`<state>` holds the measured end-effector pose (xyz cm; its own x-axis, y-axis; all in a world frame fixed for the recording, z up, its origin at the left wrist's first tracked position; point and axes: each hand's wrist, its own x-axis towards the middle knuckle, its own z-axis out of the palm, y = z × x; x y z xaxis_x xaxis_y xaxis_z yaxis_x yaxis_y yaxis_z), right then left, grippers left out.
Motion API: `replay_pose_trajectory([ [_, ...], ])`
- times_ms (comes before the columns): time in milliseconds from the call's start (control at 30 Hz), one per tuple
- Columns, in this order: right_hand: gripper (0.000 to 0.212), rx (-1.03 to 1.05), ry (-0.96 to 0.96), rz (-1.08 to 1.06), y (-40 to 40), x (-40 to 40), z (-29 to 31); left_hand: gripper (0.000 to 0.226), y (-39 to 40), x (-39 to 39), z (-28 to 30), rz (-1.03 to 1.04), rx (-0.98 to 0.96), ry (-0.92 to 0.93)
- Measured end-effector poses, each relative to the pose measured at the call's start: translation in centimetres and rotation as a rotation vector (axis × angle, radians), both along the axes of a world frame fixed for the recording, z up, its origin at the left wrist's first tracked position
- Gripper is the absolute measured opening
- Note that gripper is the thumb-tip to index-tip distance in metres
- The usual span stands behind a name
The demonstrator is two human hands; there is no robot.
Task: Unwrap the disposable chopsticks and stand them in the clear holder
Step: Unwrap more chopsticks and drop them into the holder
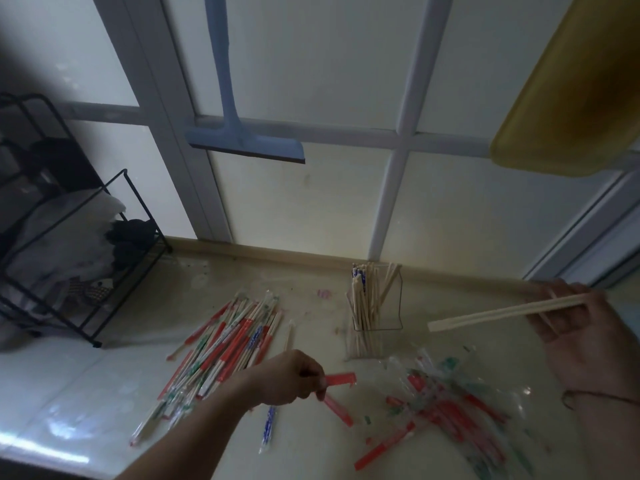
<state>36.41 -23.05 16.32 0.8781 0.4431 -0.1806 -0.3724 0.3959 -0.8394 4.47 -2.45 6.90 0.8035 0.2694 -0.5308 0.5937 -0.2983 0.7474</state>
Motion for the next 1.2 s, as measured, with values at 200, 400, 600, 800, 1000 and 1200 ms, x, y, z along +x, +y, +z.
replay_pose_trajectory([
  [200, 0.041, -0.036, -0.043, -0.005, -0.9, 0.5, -0.2, 0.03, -1.1, 2.6, -4.2, -0.025, 0.319, 0.135],
  [400, 0.021, 0.052, 0.079, -0.023, 0.2, -3.1, -1.6, 0.043, -2.8, 4.1, -3.5, 0.21, 0.668, 0.006],
  [600, 0.006, 0.113, 0.346, 0.085, 3.4, -10.9, -4.7, 0.051, -8.4, 6.5, 3.0, 0.41, 0.114, -0.573],
  [800, 0.026, -0.231, 0.098, 0.055, 3.3, -12.6, -7.6, 0.033, -7.2, 8.4, 4.9, 0.801, -0.038, -0.78],
  [1000, 0.032, -0.47, -1.107, 0.202, 3.8, -10.0, -1.3, 0.033, -5.6, 9.5, 5.6, 0.028, 0.741, -0.472],
  [1200, 0.051, -0.49, -1.249, 0.398, 6.4, -7.1, 2.0, 0.027, -4.4, 11.5, 6.4, 0.075, 0.734, -0.488],
])
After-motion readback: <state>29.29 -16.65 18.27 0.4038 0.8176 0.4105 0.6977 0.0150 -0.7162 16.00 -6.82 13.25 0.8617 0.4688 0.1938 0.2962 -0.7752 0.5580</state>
